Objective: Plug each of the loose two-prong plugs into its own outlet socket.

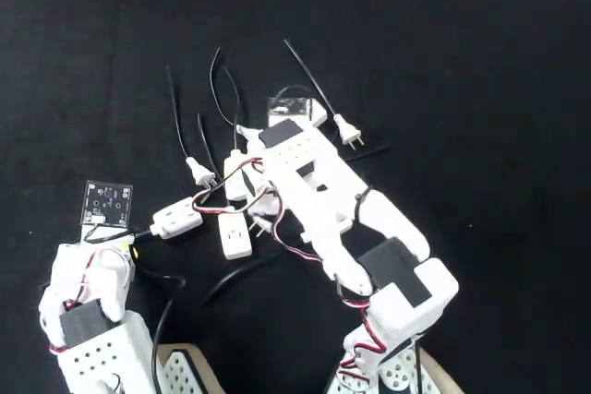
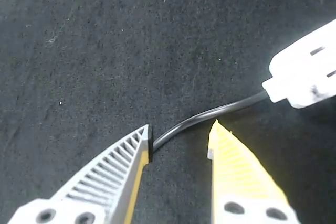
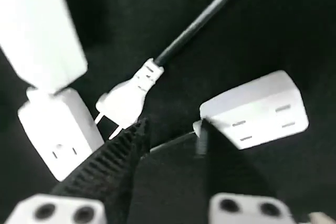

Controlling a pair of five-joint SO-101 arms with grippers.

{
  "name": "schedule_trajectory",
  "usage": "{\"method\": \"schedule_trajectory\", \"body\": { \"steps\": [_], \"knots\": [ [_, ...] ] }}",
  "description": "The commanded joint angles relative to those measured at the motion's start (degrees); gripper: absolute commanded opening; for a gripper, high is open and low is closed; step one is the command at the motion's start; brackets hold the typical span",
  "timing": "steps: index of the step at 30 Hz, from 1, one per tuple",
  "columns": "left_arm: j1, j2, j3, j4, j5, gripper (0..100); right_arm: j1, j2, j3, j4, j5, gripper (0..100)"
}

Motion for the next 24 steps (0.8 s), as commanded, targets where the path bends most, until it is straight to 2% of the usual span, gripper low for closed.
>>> {"method": "schedule_trajectory", "body": {
  "steps": [1, 5, 11, 17, 22, 24],
  "knots": [
    [0.3, -0.1, 0.9, 0.3, -0.4, 19, 0.6, 1.4, 0.1, -3.4, -9.2, 25.9],
    [0.3, -0.1, 0.9, 0.3, -0.4, 19, 0.5, 3.2, 0.0, -8.3, -13.9, 22.6],
    [0.3, -0.1, 0.9, 0.3, -0.4, 19, -0.4, 5.3, 0.0, -13.1, -19.7, 22.7],
    [0.3, -0.1, 0.9, 0.3, -0.4, 19, -5.1, 7.9, -0.2, -13.3, -19.7, 22.2],
    [0.3, -0.1, 0.9, 0.3, -0.4, 19, -5.3, 7.9, -0.3, -12.9, -19.3, 22.0],
    [0.3, -0.1, 0.9, 0.3, -0.4, 19, -5.4, 7.9, -0.3, -12.8, -19.0, 18.1]
  ]
}}
